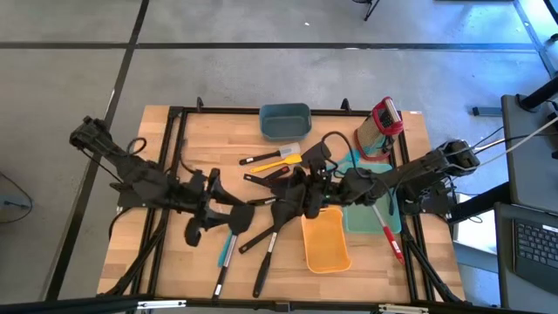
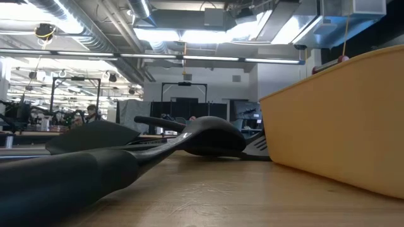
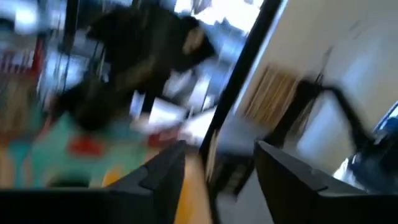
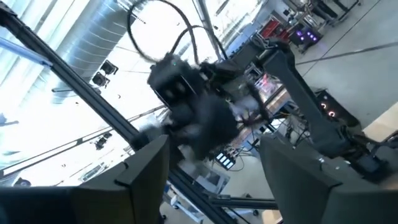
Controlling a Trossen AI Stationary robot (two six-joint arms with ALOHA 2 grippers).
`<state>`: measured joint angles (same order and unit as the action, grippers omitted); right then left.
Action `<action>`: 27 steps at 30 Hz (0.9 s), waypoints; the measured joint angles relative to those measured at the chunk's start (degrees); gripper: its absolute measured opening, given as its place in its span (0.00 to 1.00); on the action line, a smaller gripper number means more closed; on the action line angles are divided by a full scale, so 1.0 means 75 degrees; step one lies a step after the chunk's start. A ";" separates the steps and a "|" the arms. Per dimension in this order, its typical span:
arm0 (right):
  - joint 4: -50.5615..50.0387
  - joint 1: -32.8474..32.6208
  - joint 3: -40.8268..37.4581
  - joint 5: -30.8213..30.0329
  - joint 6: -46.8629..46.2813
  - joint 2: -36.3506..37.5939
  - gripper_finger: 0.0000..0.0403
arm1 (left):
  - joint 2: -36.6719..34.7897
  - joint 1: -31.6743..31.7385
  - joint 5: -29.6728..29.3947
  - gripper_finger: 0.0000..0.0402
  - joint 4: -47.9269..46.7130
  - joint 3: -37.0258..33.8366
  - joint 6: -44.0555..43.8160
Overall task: Pick & Place Kitchen Items
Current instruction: Put the black serving spoon into the green bin
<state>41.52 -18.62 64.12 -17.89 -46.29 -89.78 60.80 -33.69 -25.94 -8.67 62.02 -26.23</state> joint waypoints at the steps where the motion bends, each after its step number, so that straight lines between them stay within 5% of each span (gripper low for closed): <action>1: -0.0022 0.0027 0.0000 0.0001 -0.0191 0.0000 0.63 | 0.0000 0.0000 0.0004 0.52 -0.0562 0.0000 -0.0329; 16: -0.0526 0.0077 0.0000 0.0017 -0.0716 0.0000 0.63 | 0.0864 0.0006 -0.0017 0.57 -0.4987 -0.0003 -0.3594; 27: -0.0708 0.0068 0.0000 0.0626 -0.1312 0.0000 0.63 | 0.2673 -0.0187 0.0677 0.56 -0.5263 -0.0003 -0.3820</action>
<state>36.21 -18.11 64.12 -13.20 -56.13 -89.78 80.84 -35.09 -20.86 -48.15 62.00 -54.88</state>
